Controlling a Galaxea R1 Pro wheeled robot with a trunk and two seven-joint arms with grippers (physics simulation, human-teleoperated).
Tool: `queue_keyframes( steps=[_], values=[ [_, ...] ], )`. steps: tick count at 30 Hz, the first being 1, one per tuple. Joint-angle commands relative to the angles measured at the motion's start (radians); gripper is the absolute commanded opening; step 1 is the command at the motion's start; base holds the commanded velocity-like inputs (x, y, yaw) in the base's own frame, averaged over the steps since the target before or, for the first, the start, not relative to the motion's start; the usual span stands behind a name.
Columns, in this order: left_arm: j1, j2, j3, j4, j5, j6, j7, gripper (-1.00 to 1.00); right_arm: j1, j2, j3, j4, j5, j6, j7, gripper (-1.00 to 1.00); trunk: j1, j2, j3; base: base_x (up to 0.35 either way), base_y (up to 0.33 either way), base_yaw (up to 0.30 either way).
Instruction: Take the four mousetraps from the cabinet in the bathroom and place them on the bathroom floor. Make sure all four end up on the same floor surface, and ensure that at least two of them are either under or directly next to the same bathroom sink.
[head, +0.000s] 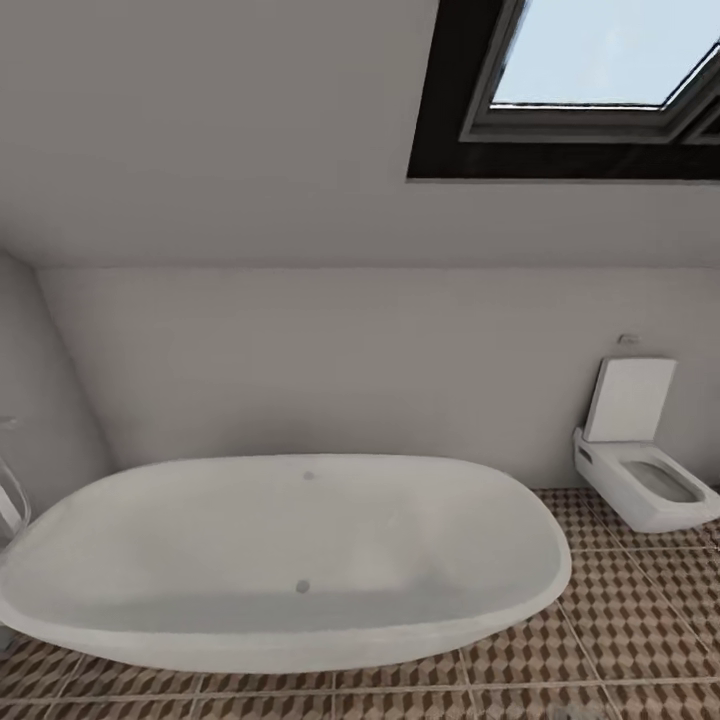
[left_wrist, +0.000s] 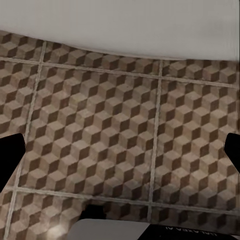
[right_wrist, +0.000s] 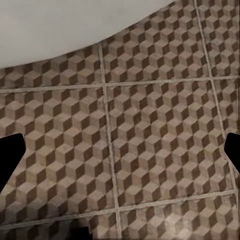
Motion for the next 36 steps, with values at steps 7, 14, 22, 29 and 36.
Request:
queue_keyframes(
  steps=[7, 14, 22, 29, 36],
  values=[
    [-0.002, -0.008, -0.016, 0.004, -0.001, -0.006, 0.005, 1.00, -0.002, 0.001, 0.001, 0.005, -0.004, -0.007, 0.000, 1.00, 0.001, -0.002, -0.002, 0.000, 0.000, -0.279],
    [-0.002, -0.012, -0.018, 0.003, -0.002, -0.008, 0.004, 1.00, -0.002, 0.000, 0.000, 0.005, -0.005, -0.007, 0.000, 1.00, 0.001, -0.002, -0.002, 0.000, 0.000, -0.279],
    [-0.002, -0.010, -0.013, 0.007, 0.000, -0.104, 0.006, 1.00, -0.002, 0.001, 0.001, 0.005, -0.004, -0.007, 0.000, 1.00, 0.001, -0.002, -0.002, 0.000, 0.000, -0.278],
    [-0.002, -0.008, -0.011, 0.008, 0.000, -0.126, 0.005, 1.00, -0.002, 0.001, 0.001, 0.005, -0.005, -0.007, 0.000, 1.00, 0.001, -0.002, -0.002, 0.000, 0.000, -0.276],
    [-0.002, -0.009, -0.012, 0.008, -0.003, -0.131, 0.006, 1.00, -0.002, 0.001, 0.001, 0.005, -0.005, -0.007, 0.000, 1.00, 0.001, -0.002, -0.002, 0.000, 0.000, -0.276]
  ],
)
